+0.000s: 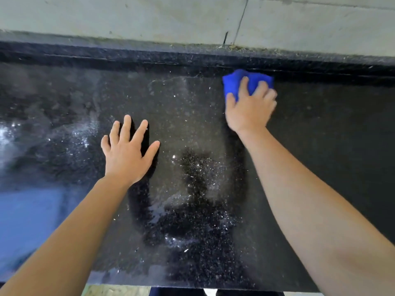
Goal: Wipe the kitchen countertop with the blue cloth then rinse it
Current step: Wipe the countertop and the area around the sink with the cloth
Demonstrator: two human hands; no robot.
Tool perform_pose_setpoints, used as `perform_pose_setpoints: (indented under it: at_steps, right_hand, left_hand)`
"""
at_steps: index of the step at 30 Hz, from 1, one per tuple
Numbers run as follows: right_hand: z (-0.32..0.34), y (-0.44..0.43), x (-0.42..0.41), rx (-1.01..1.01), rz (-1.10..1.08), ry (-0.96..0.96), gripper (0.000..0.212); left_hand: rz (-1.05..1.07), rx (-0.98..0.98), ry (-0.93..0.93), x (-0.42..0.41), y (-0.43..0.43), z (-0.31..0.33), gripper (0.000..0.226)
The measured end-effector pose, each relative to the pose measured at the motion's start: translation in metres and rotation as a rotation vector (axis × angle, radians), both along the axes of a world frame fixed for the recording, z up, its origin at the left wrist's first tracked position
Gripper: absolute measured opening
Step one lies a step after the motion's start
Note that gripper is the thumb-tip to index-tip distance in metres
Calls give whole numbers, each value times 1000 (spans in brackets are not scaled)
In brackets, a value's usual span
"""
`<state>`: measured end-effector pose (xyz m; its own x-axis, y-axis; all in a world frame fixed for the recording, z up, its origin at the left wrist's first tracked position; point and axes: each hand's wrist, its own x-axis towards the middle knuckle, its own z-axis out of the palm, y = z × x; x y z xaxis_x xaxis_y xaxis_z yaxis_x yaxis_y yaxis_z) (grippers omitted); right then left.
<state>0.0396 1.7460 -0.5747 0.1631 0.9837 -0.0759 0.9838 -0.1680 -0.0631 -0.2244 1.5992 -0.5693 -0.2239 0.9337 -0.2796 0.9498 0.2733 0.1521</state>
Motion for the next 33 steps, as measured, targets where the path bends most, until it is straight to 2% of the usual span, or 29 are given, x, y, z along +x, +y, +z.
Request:
perform_pose_setpoints:
  at_steps: [4, 7, 9, 12, 14, 16, 21, 27, 33]
  right_hand:
    - [-9, -41, -75, 52, 450, 66, 59]
    - [-9, -49, -52, 62, 701, 79, 56]
    - [-8, -41, -18, 103, 648, 40, 56]
    - [-7, -28, 5, 88, 318, 11, 60]
    - [-5, -15, -16, 42, 97, 38, 61]
    - [-2, 5, -58, 26, 15, 52, 62]
    - [-4, 26, -148, 45, 75, -32, 71]
    - [-3, 21, -128, 41, 272, -70, 67]
    - [7, 9, -115, -88, 786, 43, 58]
  left_hand:
    - [-41, 33, 43, -7, 0, -4, 67]
    - [-70, 32, 29, -11, 0, -6, 69]
    - [-88, 29, 29, -12, -1, -5, 69]
    - [-103, -5, 26, -13, 1, -4, 71]
    - [-106, -11, 10, -14, 1, -5, 70]
    - [-105, -6, -1, -16, -1, -7, 70]
    - [-130, 10, 10, -19, 0, -12, 69]
    - [-116, -6, 21, -19, -4, -13, 70]
    - [-89, -32, 37, -10, 0, -5, 73]
